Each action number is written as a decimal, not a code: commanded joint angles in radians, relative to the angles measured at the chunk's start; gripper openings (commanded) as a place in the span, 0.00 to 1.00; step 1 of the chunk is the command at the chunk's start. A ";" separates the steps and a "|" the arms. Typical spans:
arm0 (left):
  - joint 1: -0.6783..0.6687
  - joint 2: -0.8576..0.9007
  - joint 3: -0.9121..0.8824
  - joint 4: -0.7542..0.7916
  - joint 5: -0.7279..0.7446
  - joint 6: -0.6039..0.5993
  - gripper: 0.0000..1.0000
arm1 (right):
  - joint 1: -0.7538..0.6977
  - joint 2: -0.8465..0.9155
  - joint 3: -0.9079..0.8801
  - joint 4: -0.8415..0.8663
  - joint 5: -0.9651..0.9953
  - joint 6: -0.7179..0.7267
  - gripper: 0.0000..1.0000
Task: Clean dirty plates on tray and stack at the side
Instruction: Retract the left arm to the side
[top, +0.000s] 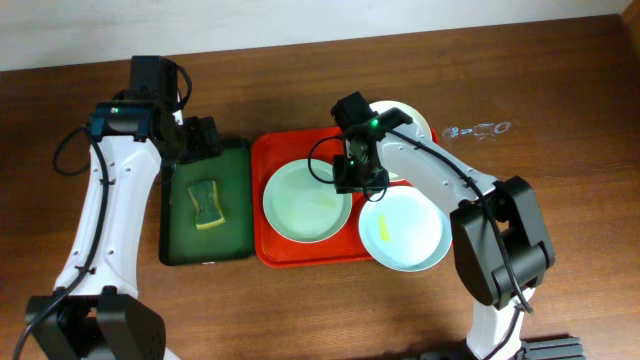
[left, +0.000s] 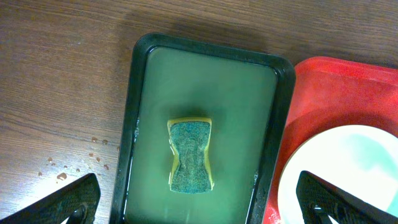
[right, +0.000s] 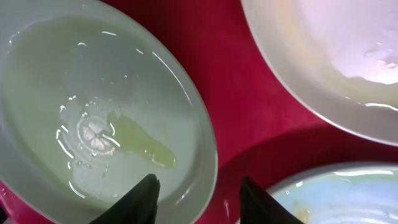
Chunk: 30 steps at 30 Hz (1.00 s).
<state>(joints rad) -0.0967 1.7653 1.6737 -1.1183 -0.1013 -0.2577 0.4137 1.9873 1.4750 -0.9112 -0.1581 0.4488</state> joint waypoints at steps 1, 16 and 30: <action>0.002 -0.004 0.007 -0.002 0.007 0.000 0.99 | 0.005 0.015 -0.053 0.060 0.013 0.002 0.40; 0.334 -0.004 0.017 0.042 0.240 -0.034 0.99 | 0.006 0.015 -0.146 0.196 0.002 0.005 0.04; 0.348 -0.004 0.016 0.028 0.239 -0.034 0.99 | 0.006 0.014 -0.188 0.231 -0.023 0.032 0.04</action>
<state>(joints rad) 0.2493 1.7653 1.6737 -1.0889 0.1246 -0.2817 0.4145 1.9926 1.3006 -0.6804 -0.1707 0.4706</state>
